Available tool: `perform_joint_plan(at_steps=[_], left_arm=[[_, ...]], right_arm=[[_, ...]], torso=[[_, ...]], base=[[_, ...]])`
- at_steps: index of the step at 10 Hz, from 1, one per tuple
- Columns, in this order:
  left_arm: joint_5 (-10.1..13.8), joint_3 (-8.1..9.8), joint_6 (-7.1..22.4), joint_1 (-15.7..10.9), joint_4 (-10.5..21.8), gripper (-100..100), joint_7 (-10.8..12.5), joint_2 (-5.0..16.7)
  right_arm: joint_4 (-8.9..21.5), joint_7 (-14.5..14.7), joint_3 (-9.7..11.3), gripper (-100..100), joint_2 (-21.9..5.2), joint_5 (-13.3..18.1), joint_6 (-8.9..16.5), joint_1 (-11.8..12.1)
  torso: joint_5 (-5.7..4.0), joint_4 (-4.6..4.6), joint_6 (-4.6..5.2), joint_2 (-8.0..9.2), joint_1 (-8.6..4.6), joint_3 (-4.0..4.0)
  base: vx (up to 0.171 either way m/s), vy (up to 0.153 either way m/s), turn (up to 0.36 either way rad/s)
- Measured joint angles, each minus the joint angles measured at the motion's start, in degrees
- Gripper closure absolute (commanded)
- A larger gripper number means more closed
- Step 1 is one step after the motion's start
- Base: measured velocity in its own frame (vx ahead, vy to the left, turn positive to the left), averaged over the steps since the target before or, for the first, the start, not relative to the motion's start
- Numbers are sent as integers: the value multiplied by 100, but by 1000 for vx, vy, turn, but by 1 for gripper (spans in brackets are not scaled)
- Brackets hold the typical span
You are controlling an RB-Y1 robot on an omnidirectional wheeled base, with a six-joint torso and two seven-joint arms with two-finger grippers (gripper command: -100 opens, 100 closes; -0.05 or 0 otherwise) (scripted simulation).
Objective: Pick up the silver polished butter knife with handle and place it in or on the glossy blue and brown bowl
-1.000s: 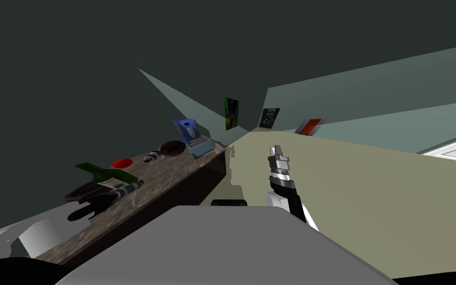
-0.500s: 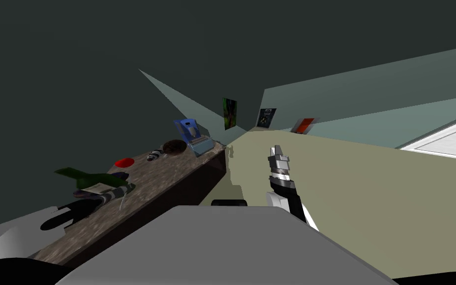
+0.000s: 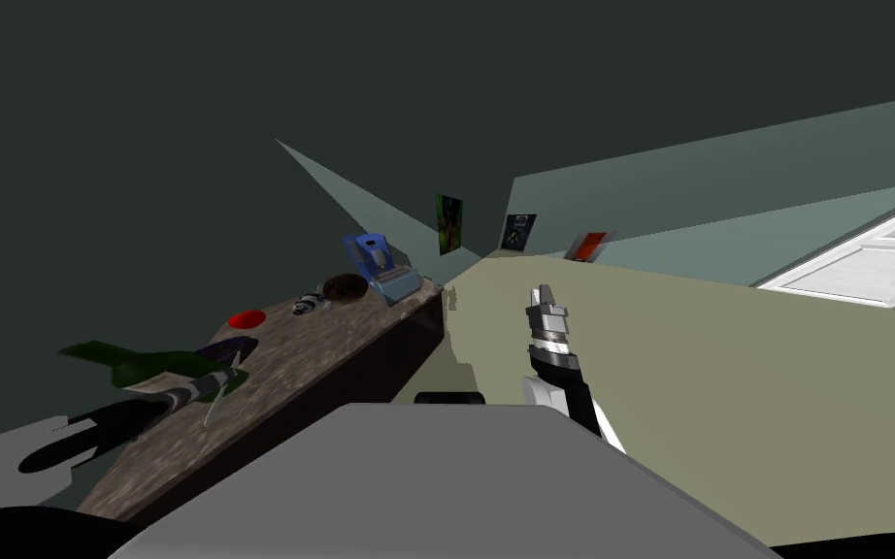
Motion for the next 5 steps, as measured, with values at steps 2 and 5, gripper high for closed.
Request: perform_joint_plan(at_steps=[2,5], left_arm=[[-27,-238,-253,-137,411,100,185,60],[-54,-541,-544,-190,845,100,562,245]], right_arm=[[0,0,0,0,0,0,0,0],[0,0,0,0,0,0,0,1]], torso=[[3,-1,-2,-4,-3,-2],[3,-2,-3,-11,-2,-6]], base=[[-42,49,-89],[-32,50,-72]])
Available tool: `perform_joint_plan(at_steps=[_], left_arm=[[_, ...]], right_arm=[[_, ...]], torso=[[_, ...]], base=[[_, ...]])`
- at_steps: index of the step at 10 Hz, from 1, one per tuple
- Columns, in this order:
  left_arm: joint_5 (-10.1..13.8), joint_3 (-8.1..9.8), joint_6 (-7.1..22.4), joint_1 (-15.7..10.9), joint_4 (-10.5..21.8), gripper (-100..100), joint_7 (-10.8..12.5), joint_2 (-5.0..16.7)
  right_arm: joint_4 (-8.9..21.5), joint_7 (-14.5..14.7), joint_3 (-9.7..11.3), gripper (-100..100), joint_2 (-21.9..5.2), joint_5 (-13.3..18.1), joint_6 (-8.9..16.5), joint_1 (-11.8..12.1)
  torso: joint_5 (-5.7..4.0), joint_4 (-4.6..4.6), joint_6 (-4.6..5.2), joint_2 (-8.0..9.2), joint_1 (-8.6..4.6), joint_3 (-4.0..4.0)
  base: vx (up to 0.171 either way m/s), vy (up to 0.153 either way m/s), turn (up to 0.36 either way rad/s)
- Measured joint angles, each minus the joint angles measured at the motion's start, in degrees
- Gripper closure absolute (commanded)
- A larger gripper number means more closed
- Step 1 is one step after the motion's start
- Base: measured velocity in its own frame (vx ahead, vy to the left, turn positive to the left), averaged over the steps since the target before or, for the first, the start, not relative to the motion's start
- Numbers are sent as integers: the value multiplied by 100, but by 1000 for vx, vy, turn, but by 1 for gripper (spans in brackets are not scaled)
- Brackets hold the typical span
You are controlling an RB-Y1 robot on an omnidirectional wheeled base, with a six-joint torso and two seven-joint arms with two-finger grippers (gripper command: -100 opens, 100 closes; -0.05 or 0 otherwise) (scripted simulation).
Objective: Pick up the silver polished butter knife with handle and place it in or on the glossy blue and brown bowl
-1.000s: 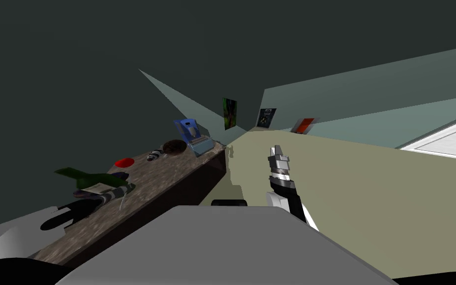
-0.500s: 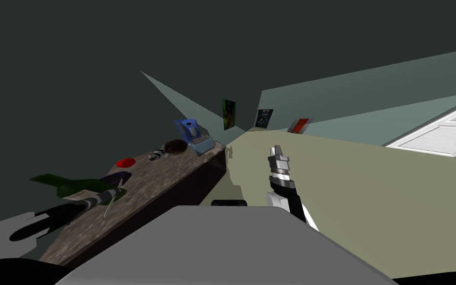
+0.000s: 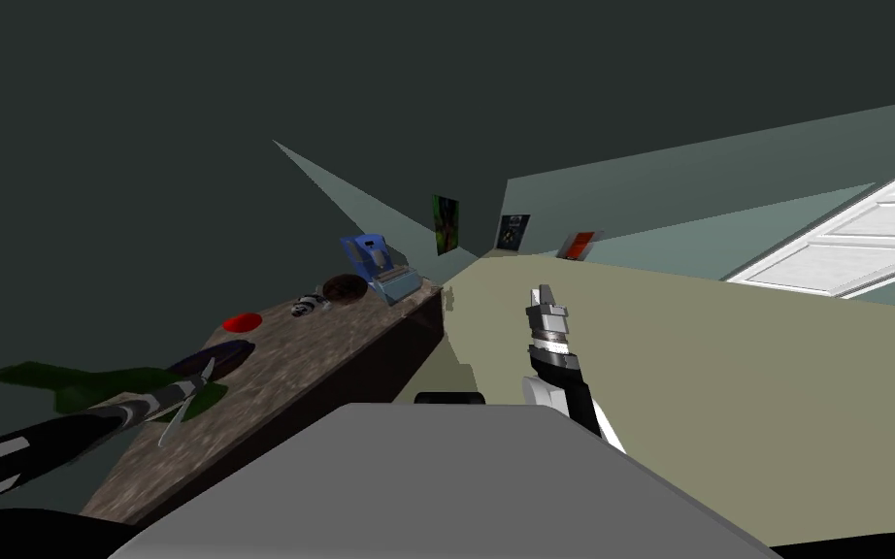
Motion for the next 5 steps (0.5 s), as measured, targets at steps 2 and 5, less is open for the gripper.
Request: perform_joint_plan(at_steps=[2,5], left_arm=[[-28,-217,-153,-35,279,100,258,114],[-28,-392,-363,29,592,100,550,278]], right_arm=[[0,0,0,0,0,0,0,0],[0,0,0,0,0,0,0,0]], torso=[[-4,-1,4,-10,4,-5],[-6,-3,7,-21,8,-12]], base=[[-9,52,-78],[4,53,-79]])
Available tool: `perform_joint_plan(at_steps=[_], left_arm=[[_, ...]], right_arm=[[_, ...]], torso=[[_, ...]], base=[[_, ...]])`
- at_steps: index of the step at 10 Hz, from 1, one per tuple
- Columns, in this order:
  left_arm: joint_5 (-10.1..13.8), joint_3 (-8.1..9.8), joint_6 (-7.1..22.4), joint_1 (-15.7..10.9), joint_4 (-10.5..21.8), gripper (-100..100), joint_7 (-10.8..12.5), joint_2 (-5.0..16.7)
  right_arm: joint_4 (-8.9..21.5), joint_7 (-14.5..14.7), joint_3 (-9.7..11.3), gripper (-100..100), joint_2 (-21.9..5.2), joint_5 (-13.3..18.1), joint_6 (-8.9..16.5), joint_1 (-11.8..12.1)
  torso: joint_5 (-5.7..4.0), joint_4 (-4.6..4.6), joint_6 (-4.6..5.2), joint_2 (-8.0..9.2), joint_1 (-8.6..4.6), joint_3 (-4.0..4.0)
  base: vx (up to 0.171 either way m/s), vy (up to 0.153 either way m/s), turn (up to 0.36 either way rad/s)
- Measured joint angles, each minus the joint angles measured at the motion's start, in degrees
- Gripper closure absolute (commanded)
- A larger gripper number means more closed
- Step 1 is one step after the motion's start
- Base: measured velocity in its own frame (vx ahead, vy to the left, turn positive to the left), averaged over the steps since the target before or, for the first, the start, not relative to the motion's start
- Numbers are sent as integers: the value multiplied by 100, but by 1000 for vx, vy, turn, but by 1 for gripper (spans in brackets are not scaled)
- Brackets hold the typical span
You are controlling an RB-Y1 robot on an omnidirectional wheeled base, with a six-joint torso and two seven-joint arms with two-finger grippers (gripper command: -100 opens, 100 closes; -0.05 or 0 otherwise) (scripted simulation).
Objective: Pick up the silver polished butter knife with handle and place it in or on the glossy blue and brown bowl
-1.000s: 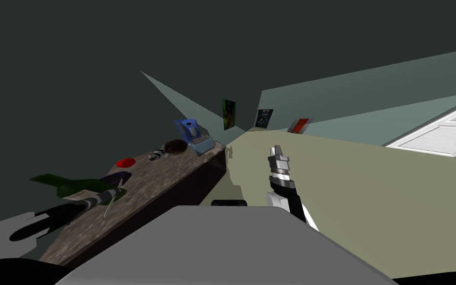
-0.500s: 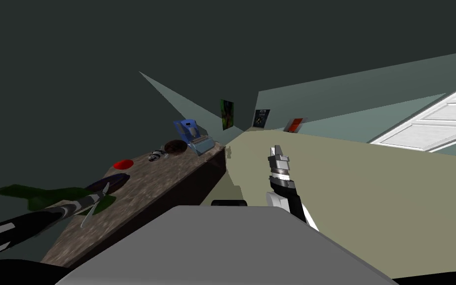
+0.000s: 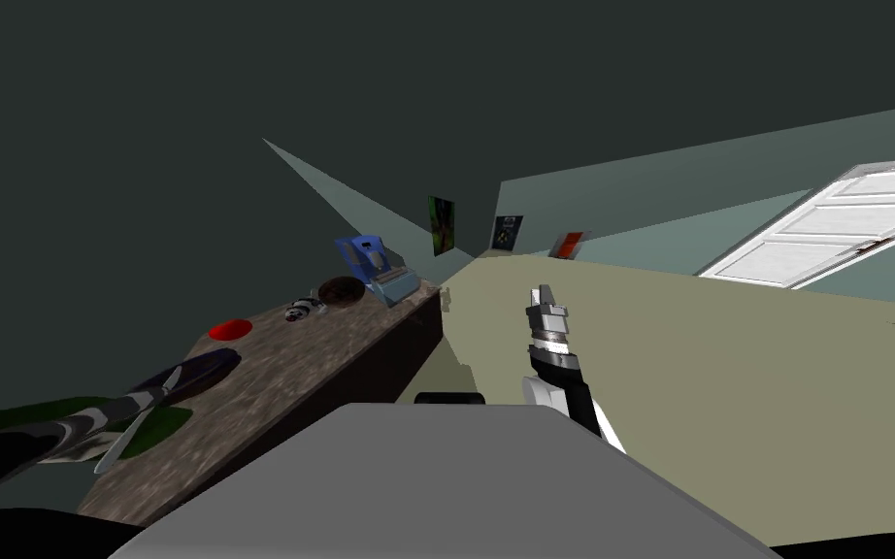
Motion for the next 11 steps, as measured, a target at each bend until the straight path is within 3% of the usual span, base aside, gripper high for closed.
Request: perform_joint_plan(at_steps=[3,6,8,10,11], left_arm=[[-74,-275,-168,-164,312,100,251,81],[-319,-874,-573,-571,1053,100,794,166],[-150,-759,-474,-201,849,100,868,345],[-289,-1023,-657,-402,1247,100,1098,344],[-252,-1038,-675,-318,1260,100,1178,411]], right_arm=[[0,0,0,0,0,0,0,0],[0,0,0,0,0,0,0,1],[0,0,0,0,0,0,0,1],[0,0,0,0,0,0,0,1],[0,0,0,0,0,0,0,1]], torso=[[-3,-2,3,-13,-12,-8],[-7,-6,4,-34,23,-19],[-7,-6,6,-37,34,-20],[-5,-6,3,-36,46,-20],[-3,-6,2,-36,48,-20]], base=[[21,33,-63],[47,73,-89],[59,69,-91],[52,61,-90],[49,62,-51]])
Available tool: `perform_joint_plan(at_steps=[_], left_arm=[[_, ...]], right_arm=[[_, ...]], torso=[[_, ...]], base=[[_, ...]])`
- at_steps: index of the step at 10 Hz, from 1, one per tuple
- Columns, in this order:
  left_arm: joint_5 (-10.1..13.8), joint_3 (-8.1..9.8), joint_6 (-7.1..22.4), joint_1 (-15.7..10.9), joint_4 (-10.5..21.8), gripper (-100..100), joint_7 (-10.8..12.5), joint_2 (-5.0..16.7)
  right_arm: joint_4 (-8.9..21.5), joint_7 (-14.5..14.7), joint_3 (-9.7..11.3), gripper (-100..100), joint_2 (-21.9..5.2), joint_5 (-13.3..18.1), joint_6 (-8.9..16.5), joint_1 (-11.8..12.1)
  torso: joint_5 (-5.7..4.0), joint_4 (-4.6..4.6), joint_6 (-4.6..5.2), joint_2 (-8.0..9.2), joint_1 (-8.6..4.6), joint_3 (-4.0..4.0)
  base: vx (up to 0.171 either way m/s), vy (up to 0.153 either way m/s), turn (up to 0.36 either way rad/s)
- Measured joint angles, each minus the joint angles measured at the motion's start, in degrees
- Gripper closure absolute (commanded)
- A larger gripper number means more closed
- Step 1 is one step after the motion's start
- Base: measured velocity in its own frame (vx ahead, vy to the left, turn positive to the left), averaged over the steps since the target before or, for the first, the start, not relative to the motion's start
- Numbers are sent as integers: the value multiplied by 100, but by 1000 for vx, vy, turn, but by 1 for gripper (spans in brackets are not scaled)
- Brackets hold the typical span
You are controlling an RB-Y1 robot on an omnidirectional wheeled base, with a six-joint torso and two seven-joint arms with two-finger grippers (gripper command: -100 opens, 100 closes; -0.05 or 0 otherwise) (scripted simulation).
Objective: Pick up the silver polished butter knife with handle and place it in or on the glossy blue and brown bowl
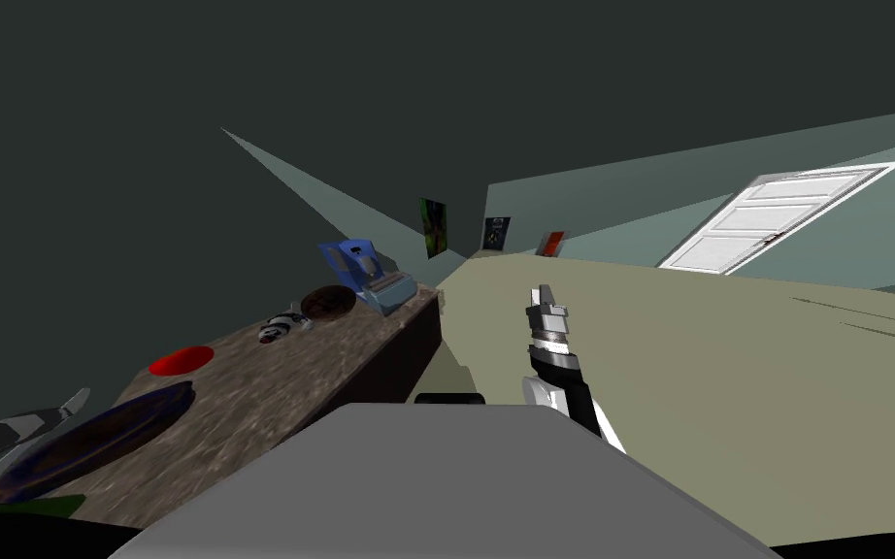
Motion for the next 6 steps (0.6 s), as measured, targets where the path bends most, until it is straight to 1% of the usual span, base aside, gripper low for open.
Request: perform_joint_plan(at_steps=[1,2,6], left_arm=[[-47,-80,-22,-74,97,100,72,-2],[-54,-90,-29,-87,114,-100,90,1],[-53,-88,-28,-86,112,-100,88,2]], right_arm=[[0,0,0,0,0,0,0,0],[0,0,0,0,0,0,0,0],[0,0,1,0,1,0,0,0]], torso=[[3,0,-1,1,1,0],[5,1,-5,9,-9,5],[1,4,-6,23,-23,13]], base=[[22,27,-15],[5,6,-2],[0,0,0]])
